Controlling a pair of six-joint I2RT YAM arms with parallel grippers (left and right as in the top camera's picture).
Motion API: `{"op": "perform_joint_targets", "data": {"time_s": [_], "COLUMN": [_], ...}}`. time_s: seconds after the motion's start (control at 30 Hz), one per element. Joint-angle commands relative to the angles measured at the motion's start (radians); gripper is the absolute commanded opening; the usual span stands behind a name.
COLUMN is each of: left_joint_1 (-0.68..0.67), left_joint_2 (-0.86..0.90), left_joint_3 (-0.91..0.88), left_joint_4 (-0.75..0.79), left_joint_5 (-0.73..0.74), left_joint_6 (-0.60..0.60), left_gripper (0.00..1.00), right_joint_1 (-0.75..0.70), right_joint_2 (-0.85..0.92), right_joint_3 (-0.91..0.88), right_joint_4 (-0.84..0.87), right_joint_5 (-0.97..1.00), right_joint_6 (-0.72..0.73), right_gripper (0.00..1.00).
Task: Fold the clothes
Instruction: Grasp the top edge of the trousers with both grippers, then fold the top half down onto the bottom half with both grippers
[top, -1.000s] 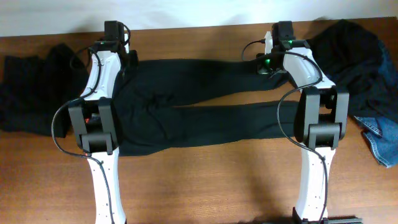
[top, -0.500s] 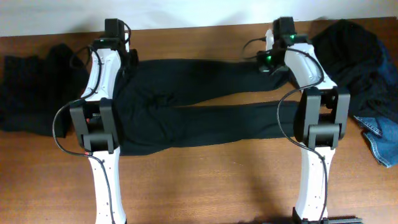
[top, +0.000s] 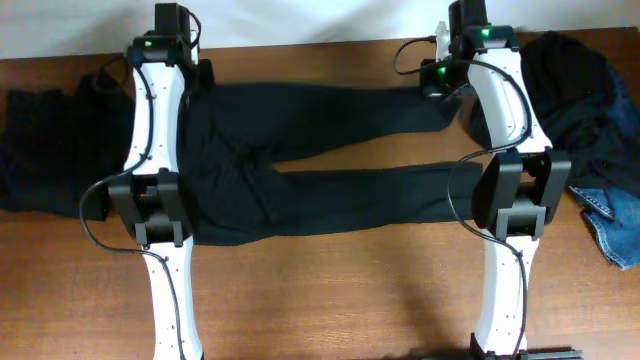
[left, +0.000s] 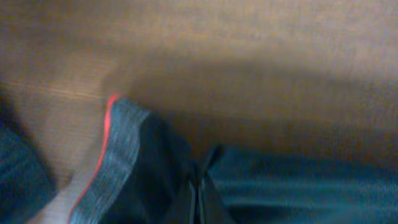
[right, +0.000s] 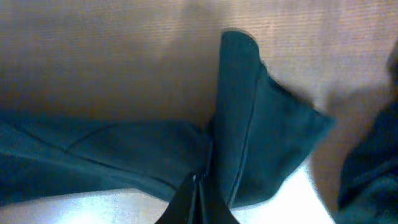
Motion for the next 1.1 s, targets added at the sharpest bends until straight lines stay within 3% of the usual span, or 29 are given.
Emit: {"op": "perform_joint_targets", "data": {"time_s": [0.0, 0.37, 0.73, 1.07], "left_joint_1": [0.001, 0.001, 0.0, -0.017], "left_joint_2": [0.003, 0.003, -0.104, -0.205], "left_joint_3": [0.08, 0.274, 0.277, 0.212], "left_joint_4": [-0.087, -0.435, -0.436, -0.435], "left_joint_5": [-0.042, -0.072, -0.037, 0.016], "left_joint_6": [0.002, 0.002, 0.006, 0.017], "left_gripper": [0.01, 0.01, 0.0, 0.01], "right_joint_1": [0.005, 0.004, -0.036, -0.048], "right_joint_2": [-0.006, -0.006, -0.011, -0.092], "right_joint_3": [0.046, 0.201, 0.325, 0.325], "right_joint_4": [-0.06, -0.304, -0.53, -0.539], "right_joint_5": [-0.027, -0.04, -0.04, -0.035], "right_joint_6": [-0.001, -0.009, -0.01, -0.012], "right_gripper": [0.04, 0.04, 0.04, 0.04]}}
